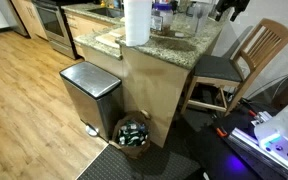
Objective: Move the white object forward.
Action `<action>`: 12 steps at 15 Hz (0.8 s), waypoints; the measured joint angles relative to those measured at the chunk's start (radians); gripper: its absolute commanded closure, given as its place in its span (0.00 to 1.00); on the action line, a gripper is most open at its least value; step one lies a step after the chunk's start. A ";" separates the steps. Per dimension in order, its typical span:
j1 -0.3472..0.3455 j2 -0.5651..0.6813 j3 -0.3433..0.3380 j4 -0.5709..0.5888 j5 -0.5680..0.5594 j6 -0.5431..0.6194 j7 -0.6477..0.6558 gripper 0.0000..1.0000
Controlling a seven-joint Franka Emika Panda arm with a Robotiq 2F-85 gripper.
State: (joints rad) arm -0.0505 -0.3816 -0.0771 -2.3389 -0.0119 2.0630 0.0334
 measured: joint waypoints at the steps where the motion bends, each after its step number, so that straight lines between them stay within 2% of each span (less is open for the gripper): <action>1: 0.000 0.000 0.000 0.000 0.000 0.000 0.000 0.00; 5: 0.000 0.000 0.000 0.000 0.003 0.000 0.016 0.00; 9: 0.000 -0.003 0.009 -0.010 0.137 0.001 0.171 0.00; 12: -0.001 -0.005 0.022 -0.027 0.203 0.074 0.297 0.00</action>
State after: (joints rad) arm -0.0511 -0.3866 -0.0546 -2.3660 0.1911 2.1373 0.3306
